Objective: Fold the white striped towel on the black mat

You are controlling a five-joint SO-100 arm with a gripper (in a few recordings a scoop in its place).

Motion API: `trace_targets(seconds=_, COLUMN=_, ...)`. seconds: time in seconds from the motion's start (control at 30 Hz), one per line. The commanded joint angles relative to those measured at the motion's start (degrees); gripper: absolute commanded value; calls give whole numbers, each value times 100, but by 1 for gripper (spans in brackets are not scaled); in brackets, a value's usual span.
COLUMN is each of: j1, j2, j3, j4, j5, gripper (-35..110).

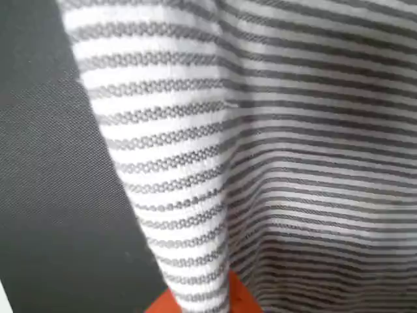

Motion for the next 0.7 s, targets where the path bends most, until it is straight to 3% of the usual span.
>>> trace_targets(seconds=0.0, j1=193, j2=598, j3=-352, j4=413, j5=-114, gripper=0)
trace_targets(seconds=0.33, j1=1854, j2=1529, j3=-976, j4=2074, j5=-1239, gripper=0)
trace_targets(seconds=0.67, j1=4210, j2=2065, j3=-791, j4=1960, j5=-2769, gripper=0)
